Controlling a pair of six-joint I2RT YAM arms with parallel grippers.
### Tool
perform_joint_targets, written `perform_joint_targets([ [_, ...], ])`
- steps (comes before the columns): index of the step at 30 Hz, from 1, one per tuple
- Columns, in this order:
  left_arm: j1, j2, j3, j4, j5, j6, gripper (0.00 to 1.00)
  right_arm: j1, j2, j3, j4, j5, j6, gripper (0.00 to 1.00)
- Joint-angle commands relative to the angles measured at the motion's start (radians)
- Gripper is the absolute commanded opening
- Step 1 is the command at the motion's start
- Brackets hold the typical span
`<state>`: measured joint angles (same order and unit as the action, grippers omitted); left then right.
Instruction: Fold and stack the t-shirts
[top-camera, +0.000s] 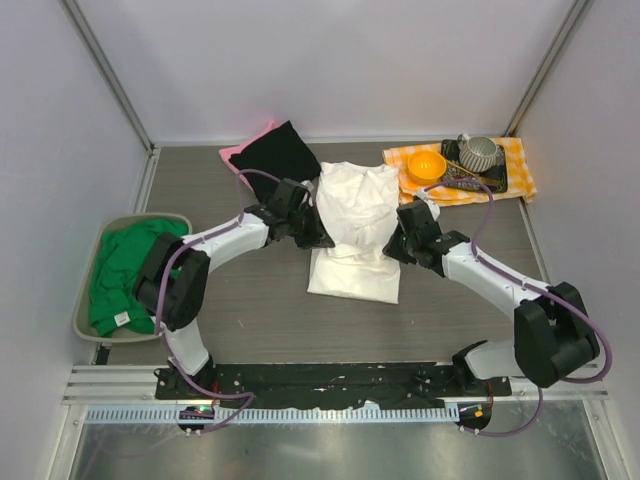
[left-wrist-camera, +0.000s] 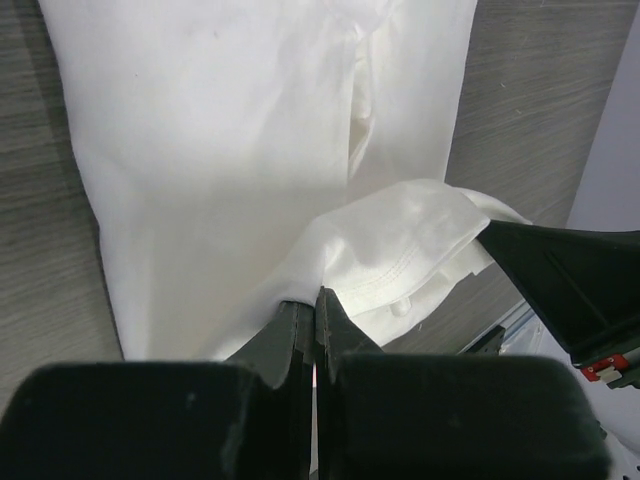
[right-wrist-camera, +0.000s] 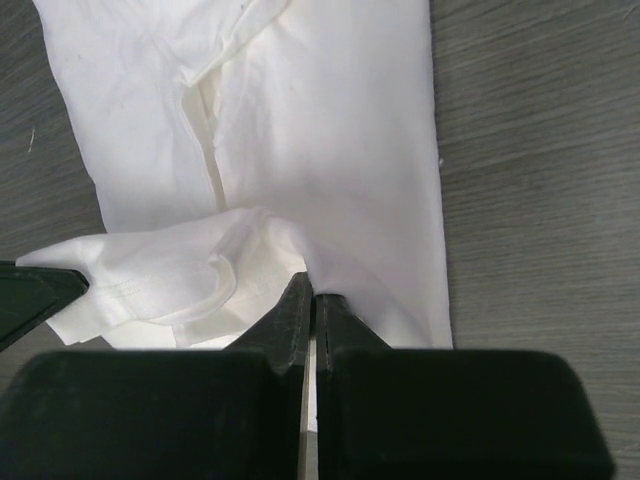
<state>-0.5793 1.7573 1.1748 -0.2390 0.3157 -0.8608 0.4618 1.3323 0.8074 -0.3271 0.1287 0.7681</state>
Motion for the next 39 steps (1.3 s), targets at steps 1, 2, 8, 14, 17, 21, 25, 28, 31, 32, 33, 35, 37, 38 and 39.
perform_joint_targets([
  [1,0.025,0.047,0.065,0.032,0.056,0.02,0.0,-0.04,0.059,0.071,0.077,-0.038,-0.023,0.01],
  [2,0.03,0.057,0.071,0.033,0.06,0.023,0.0,-0.046,0.074,0.078,0.08,-0.046,-0.026,0.01],
  [8,0.085,0.136,0.12,0.044,0.069,0.016,0.34,-0.103,0.218,0.166,0.111,-0.072,-0.023,0.01],
  [14,0.217,0.255,0.302,0.147,0.124,-0.064,1.0,-0.179,0.427,0.38,0.164,-0.098,0.023,0.8],
  [17,0.271,0.291,0.404,0.144,0.157,-0.087,1.0,-0.184,0.452,0.452,0.174,-0.055,0.016,0.94],
  [21,0.299,0.232,0.381,0.153,0.183,-0.084,1.0,-0.183,0.377,0.443,0.187,-0.04,-0.003,0.95],
  [25,0.271,0.066,0.183,0.204,0.172,-0.081,1.0,-0.154,0.228,0.331,0.166,-0.037,-0.029,0.95],
  [28,0.219,-0.071,0.005,0.233,0.151,-0.093,1.0,-0.103,0.137,0.299,0.077,-0.046,-0.076,0.95],
  [31,0.15,-0.183,-0.131,0.305,0.132,-0.107,1.0,-0.062,0.073,0.285,-0.019,-0.047,-0.121,0.95],
  [32,0.11,-0.212,-0.17,0.351,0.129,-0.116,1.0,-0.054,0.061,0.285,-0.059,-0.06,-0.136,0.94],
  [33,0.092,-0.237,-0.246,0.395,0.123,-0.148,1.0,-0.043,0.051,0.286,-0.087,-0.058,-0.156,0.94],
  [35,0.053,-0.28,-0.35,0.538,0.12,-0.184,1.0,-0.023,0.028,0.294,-0.131,-0.052,-0.176,0.94],
  [37,0.032,-0.279,-0.415,0.736,0.129,-0.247,1.0,-0.015,0.013,0.291,-0.156,-0.041,-0.188,0.94],
  [38,0.026,-0.268,-0.467,0.806,0.137,-0.271,1.0,-0.014,0.007,0.286,-0.164,-0.044,-0.193,0.94],
  [39,0.019,-0.248,-0.487,0.881,0.144,-0.312,1.0,-0.014,0.001,0.277,-0.168,-0.04,-0.196,0.94],
])
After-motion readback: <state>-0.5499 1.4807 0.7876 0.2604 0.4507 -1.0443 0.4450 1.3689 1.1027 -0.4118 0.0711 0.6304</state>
